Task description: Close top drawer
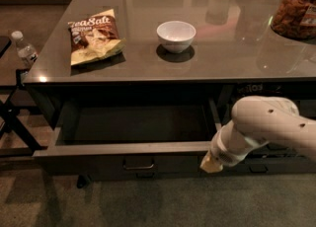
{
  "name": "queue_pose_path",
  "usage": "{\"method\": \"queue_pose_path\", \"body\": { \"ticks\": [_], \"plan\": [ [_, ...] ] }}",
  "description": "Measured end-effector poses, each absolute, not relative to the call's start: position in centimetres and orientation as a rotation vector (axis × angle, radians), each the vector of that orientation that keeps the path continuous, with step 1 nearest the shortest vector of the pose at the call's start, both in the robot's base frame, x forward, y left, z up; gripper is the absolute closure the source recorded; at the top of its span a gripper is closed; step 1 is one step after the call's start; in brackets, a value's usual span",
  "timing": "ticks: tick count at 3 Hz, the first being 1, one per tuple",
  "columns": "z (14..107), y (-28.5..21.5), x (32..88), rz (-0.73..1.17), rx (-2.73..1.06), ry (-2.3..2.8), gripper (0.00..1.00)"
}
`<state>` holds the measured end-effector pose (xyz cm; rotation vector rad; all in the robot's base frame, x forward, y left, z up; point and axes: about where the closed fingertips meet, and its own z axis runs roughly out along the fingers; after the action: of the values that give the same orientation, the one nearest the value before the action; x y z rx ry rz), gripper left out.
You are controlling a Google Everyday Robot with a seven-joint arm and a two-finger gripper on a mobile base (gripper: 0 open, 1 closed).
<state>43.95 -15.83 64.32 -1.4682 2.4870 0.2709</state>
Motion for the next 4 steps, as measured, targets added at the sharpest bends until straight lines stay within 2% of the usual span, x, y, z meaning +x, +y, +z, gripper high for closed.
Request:
{"method": "queue_pose_path", "body": {
  "ticks": [1,3,4],
  "plan": [
    [65.4,-15.8,47.9,0.229,-1.448,2.449,1.00],
    [66.8,-15.4,49.9,0.225,-1.421,2.411,1.00],
    [67.0,-15.3,52.6,0.202,-1.381,2.390,1.00]
  ]
}}
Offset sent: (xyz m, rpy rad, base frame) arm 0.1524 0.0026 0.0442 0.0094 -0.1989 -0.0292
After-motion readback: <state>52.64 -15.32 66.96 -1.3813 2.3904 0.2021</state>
